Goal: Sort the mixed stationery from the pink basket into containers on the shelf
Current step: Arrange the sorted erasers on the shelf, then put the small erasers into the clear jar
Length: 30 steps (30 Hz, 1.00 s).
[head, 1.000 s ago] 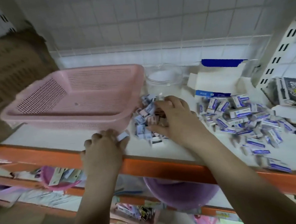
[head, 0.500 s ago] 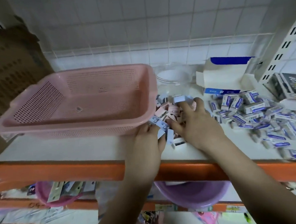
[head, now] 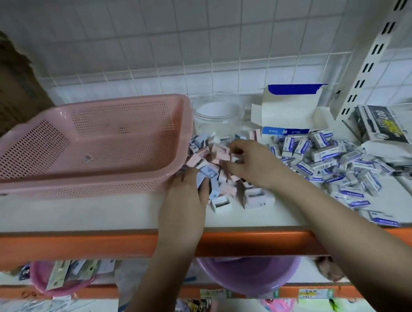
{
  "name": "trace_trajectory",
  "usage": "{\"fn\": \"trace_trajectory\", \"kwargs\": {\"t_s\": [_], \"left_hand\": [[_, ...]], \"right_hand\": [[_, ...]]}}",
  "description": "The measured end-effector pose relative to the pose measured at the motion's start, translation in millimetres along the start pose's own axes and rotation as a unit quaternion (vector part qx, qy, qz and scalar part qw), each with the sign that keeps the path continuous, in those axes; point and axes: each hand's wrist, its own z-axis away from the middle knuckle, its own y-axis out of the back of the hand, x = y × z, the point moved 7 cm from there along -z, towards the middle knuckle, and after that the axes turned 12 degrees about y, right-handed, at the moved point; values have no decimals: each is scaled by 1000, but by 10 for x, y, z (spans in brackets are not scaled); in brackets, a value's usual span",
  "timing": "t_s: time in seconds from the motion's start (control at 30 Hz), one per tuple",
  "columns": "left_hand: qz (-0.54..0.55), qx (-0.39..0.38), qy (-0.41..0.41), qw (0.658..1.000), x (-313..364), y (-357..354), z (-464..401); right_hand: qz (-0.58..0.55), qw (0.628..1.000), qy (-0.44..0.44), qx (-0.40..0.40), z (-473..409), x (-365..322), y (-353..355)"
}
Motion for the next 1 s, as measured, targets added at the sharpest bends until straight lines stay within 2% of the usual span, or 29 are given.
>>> {"fn": "trace_trajectory", "kwargs": {"t_s": [0.2,0.3,0.43,0.63,0.8,1.0], "left_hand": [[14,55,-47,997,118,32,-5],[15,66,-63,996,191,48,6],[23,67,-106,992,513,185,-50],[68,-34,-106,991,1012,286,-833],[-55,-123,-65,989,1110,-212,-1635],[-185,-180,-35,965,950,-565,-1806]], "right_hand": [[-88,992,17,94,38,111,280],[-123,987,11,102,56,168,281],[-218,957,-7,190,123,211,526],[-308,919,-54,240,236,270,749],[-376,895,-115,210,397,351,559],[-419,875,-115,216,429,387,621]]}}
